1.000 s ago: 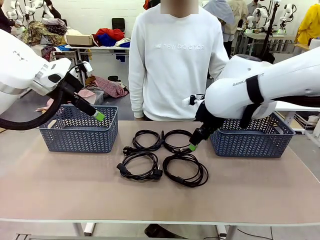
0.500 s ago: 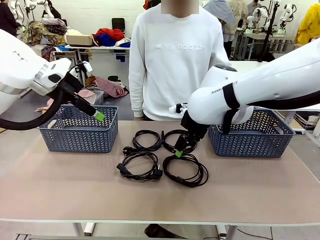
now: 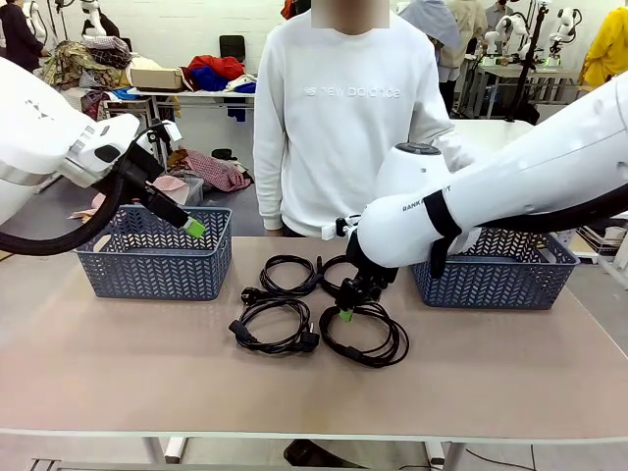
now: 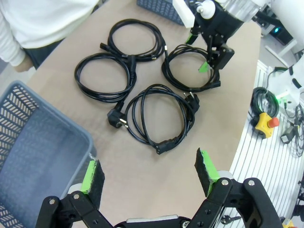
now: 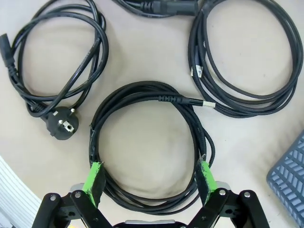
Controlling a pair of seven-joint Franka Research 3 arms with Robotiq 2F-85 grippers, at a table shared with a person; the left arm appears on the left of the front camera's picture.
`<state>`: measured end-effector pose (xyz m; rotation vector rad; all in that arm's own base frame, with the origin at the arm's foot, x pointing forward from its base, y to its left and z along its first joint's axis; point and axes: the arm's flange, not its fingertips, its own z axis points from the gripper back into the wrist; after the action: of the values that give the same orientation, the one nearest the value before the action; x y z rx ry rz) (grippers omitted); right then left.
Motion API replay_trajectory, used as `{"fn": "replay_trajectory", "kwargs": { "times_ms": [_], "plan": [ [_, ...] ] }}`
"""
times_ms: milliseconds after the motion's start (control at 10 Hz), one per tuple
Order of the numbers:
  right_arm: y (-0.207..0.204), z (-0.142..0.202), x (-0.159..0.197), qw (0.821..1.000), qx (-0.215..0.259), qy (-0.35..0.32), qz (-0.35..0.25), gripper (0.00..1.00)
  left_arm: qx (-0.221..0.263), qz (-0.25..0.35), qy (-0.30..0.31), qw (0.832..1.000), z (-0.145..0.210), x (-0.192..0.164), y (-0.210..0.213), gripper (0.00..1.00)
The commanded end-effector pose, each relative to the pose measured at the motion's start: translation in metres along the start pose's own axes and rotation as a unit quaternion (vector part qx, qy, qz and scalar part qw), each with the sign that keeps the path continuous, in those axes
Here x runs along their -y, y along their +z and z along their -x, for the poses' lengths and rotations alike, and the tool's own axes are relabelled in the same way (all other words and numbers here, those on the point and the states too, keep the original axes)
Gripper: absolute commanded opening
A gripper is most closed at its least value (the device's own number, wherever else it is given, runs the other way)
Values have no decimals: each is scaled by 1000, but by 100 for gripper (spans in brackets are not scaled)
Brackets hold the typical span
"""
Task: Organize the cables according to human instructions.
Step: Pick up a bundle of cables and place it in the basket indicated by the human.
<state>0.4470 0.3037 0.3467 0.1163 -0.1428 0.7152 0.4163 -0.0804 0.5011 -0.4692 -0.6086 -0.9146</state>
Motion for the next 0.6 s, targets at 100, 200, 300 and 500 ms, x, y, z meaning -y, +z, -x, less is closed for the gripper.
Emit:
{"fn": "replay_trajectory", "kwargs": {
  "times_ms": [100, 200, 300, 500],
  "plan": [
    [-14, -12, -15, 1000, -5, -11, 28, 100, 12, 8, -8, 1000, 2, 0, 0, 100],
    [-17, -11, -18, 999, -4, -15, 30, 100, 12, 8, -8, 1000, 2, 0, 0, 100],
    [-20, -9, -21, 999, -2, -18, 30, 100, 12, 8, -8, 1000, 2, 0, 0, 100],
    [-27, -8, -28, 1000, 0, -19, 20, 100, 12, 8, -8, 1000, 2, 0, 0, 100]
  ]
}}
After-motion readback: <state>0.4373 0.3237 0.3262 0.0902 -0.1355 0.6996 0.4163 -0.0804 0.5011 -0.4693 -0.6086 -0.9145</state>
